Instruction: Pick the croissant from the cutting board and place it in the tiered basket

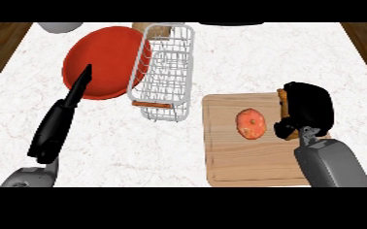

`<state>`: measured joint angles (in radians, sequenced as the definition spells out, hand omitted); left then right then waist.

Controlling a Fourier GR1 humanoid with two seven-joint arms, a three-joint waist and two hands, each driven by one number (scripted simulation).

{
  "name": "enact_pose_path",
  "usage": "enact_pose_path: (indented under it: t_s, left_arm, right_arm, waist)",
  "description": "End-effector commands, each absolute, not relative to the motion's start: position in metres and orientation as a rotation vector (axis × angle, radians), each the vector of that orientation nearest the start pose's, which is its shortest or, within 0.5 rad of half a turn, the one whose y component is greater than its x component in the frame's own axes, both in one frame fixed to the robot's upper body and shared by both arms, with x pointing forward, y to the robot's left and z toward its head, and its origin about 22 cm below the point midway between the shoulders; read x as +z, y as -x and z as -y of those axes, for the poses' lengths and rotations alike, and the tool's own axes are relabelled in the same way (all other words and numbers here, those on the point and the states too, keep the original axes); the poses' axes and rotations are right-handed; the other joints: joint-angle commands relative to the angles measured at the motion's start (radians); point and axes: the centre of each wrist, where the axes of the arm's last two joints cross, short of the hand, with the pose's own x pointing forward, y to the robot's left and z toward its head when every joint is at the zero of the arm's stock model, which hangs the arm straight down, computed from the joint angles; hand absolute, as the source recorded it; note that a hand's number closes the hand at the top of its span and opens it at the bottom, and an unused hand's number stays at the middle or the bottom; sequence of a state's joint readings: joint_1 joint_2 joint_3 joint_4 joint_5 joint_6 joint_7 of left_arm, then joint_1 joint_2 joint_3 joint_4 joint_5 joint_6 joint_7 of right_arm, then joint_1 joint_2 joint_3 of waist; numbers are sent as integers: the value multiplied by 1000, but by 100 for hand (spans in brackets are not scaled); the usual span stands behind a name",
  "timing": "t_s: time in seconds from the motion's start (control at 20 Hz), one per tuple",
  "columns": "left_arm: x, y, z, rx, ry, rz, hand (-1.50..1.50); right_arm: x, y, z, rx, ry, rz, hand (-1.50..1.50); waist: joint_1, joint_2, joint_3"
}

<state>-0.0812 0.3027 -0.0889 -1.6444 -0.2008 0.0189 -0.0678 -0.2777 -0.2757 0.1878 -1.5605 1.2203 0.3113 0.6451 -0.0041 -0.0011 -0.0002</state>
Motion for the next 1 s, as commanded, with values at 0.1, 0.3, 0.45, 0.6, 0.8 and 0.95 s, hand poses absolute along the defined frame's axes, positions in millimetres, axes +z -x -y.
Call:
enact_pose_path:
  t_s: [0.1, 0.3, 0.45, 0.6, 0.8, 0.95]
  left_arm:
    - [66, -252, -269, -495, -311, 1749, 0]
    - [57, -262, -276, -486, -332, 1751, 0]
    - [46, -259, -268, -474, -327, 1744, 0]
    - [53, -266, -268, -497, -334, 1745, 0]
    - [61, -264, -278, -478, -311, 1752, 0]
    - [39, -251, -249, -490, -323, 1777, 0]
  right_arm:
    - [114, -288, 317, 1079, 1163, 1166, 150]
    - [148, -288, 335, 920, 999, 1337, 150]
    - [191, -293, 339, 829, 848, 1492, 150]
    - [227, -295, 327, 891, 844, 1558, 150]
    - [252, -280, 327, 916, 844, 1650, 150]
    - [271, -282, 301, 866, 806, 1713, 150]
  waist:
    - [-7, -3, 3]
    - [-16, -2, 1]
    - [-16, -5, 0]
    - [-1, -1, 0]
    - [0, -1, 0]
    - [5, -1, -1]
